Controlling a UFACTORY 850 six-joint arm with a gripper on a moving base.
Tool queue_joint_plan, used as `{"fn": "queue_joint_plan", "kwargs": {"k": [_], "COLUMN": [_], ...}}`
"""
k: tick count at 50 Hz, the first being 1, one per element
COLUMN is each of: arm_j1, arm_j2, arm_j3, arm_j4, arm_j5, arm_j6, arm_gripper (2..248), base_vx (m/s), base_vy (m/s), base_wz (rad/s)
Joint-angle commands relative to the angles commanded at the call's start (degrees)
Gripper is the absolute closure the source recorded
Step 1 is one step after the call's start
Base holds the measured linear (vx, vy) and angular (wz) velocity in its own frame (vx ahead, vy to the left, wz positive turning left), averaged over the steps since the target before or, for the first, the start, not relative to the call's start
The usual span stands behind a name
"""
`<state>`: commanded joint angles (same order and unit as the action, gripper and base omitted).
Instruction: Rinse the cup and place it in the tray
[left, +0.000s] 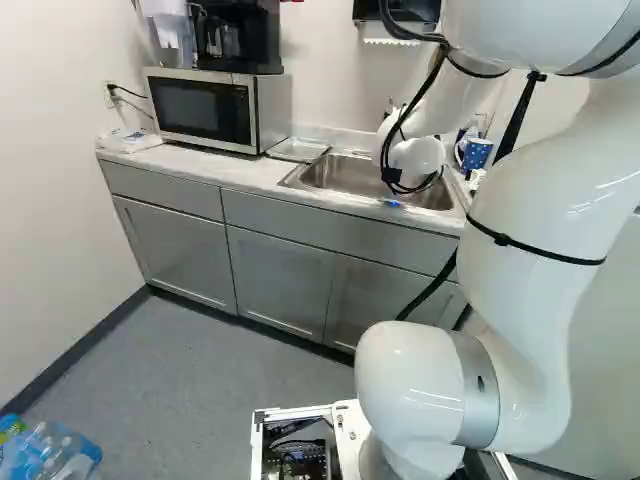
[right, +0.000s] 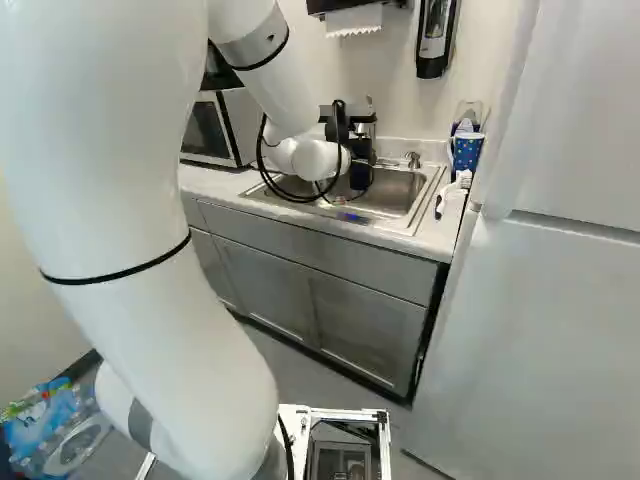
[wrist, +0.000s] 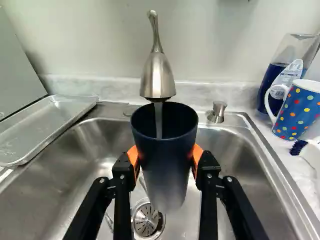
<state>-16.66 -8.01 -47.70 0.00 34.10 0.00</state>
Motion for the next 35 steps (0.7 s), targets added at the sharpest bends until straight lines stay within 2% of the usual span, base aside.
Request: {"fn": "queue_joint_plan", "kwargs": {"k": [35], "arm_j1": [0.0], "arm_j2": [0.0], "arm_j3": [0.0], "arm_j4": [0.0], "arm_j5": [0.0], "arm_j6": [0.0], "arm_gripper": [128], "base_vx": [0.000], "base_vy": [0.000], "base_wz": [0.000]}}
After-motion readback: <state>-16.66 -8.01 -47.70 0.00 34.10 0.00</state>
